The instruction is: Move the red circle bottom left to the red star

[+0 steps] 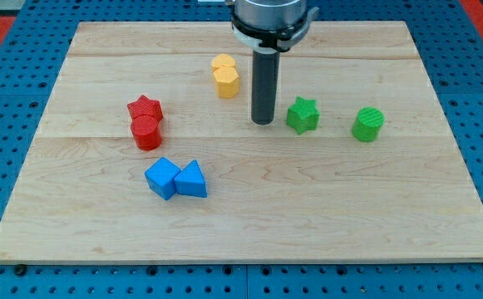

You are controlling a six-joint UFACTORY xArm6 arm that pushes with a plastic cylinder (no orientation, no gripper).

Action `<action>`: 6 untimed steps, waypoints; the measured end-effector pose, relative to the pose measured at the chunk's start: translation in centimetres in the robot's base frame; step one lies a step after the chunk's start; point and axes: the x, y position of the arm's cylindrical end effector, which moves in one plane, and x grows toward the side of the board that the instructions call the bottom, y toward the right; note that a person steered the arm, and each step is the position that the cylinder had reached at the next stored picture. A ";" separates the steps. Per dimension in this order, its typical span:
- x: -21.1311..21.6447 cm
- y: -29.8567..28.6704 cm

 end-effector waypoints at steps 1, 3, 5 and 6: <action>0.0 2.2; 0.0 7.4; 2.8 -4.4; 4.4 -12.3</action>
